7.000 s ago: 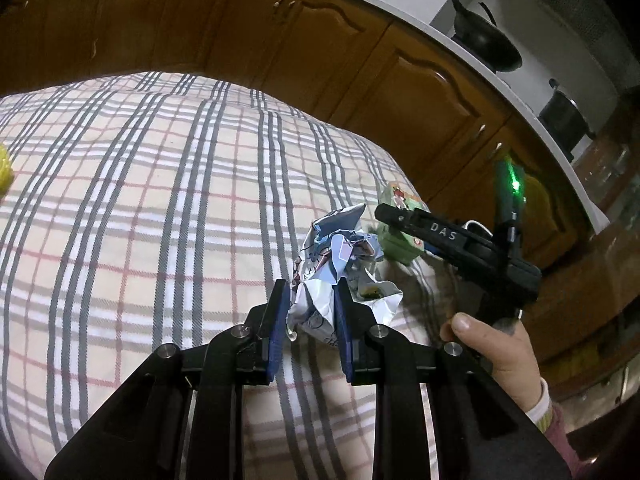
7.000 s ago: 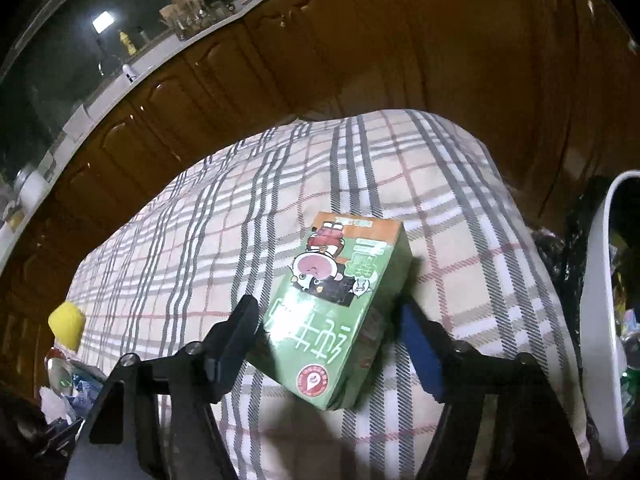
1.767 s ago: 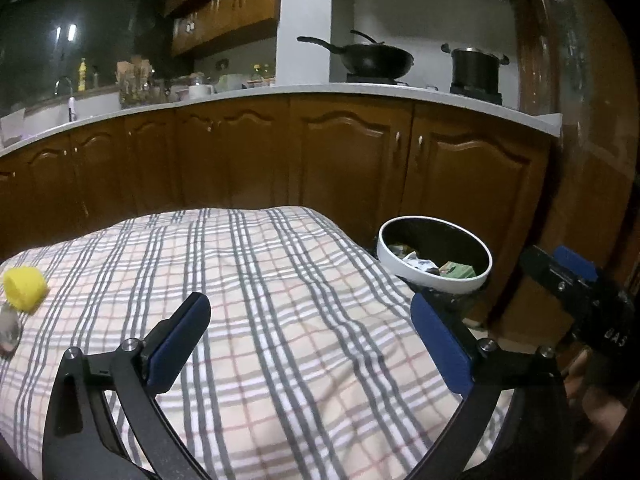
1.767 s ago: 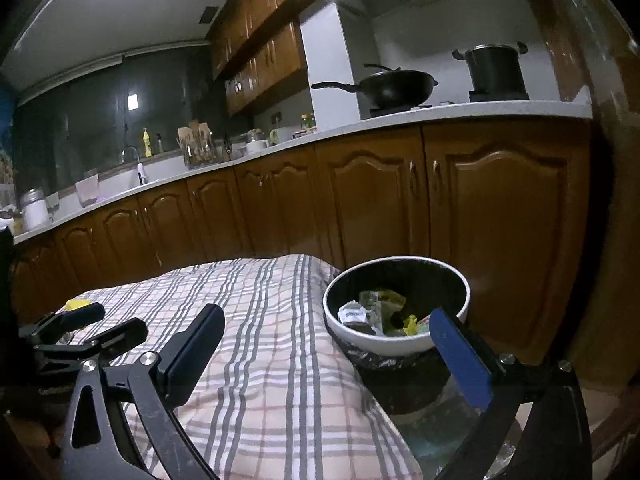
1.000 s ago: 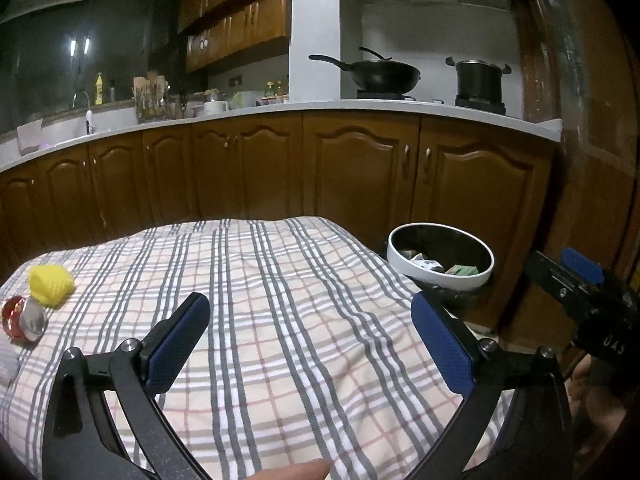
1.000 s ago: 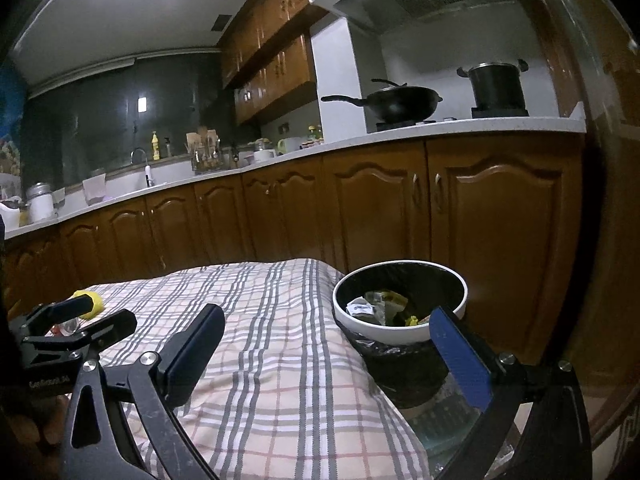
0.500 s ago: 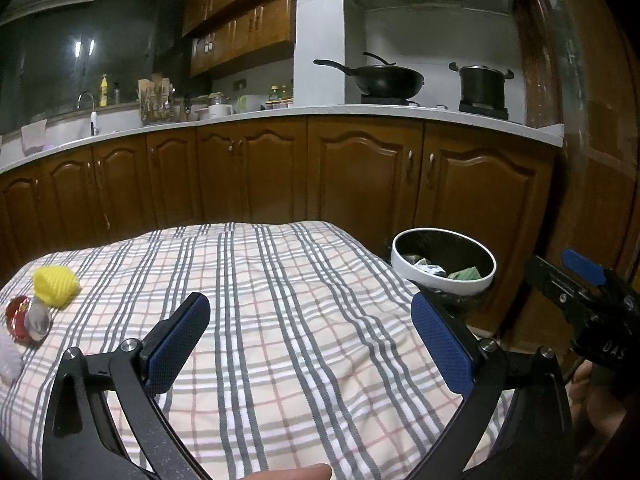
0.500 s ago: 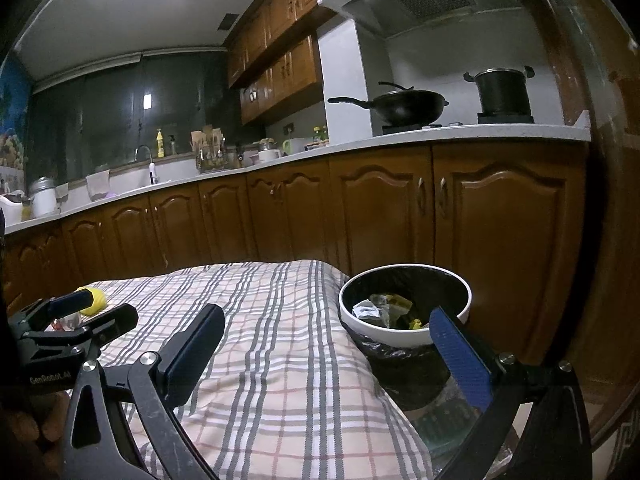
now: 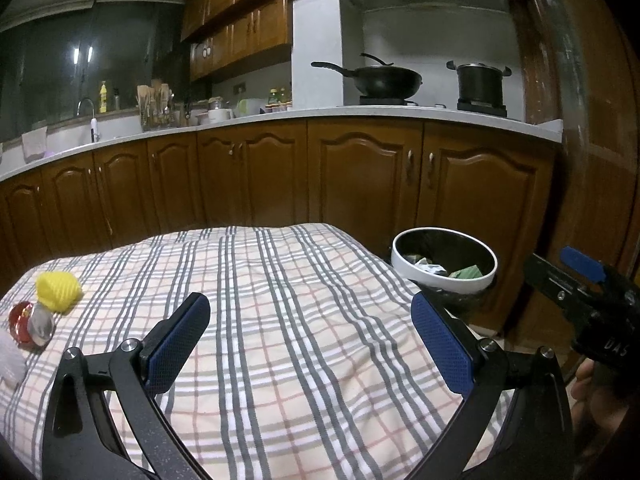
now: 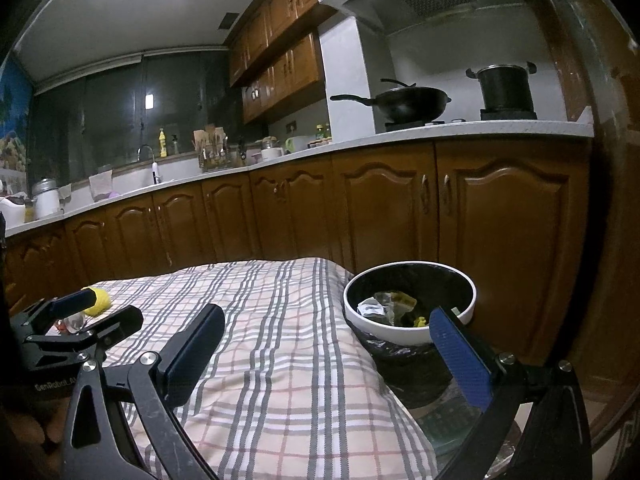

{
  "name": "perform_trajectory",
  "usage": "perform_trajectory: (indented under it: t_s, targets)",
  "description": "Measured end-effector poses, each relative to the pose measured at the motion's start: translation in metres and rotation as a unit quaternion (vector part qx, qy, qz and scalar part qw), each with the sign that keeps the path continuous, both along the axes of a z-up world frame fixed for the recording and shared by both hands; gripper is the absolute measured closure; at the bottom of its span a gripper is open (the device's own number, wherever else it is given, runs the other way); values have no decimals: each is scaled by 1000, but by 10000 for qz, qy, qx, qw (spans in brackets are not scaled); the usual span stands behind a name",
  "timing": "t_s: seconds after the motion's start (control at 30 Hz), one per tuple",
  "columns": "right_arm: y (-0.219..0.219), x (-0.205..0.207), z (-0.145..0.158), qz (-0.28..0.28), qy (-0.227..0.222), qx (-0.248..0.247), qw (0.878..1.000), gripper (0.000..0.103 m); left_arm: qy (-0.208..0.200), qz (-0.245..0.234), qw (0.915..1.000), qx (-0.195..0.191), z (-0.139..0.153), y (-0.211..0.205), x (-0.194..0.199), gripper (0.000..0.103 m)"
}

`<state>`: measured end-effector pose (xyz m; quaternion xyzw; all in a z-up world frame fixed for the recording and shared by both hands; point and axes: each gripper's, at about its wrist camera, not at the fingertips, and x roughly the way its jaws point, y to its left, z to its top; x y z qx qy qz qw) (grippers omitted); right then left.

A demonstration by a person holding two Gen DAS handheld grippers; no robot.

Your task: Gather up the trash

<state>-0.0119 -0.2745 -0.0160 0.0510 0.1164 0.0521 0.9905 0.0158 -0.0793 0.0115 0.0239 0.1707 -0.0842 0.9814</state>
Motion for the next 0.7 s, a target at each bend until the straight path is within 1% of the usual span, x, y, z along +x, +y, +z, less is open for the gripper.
perform_trajectory:
  t_s: [0.7]
  targets:
    - [3,-1,1,57,4,-22,10000,0,37,55,10000,-28,0,1,2,0]
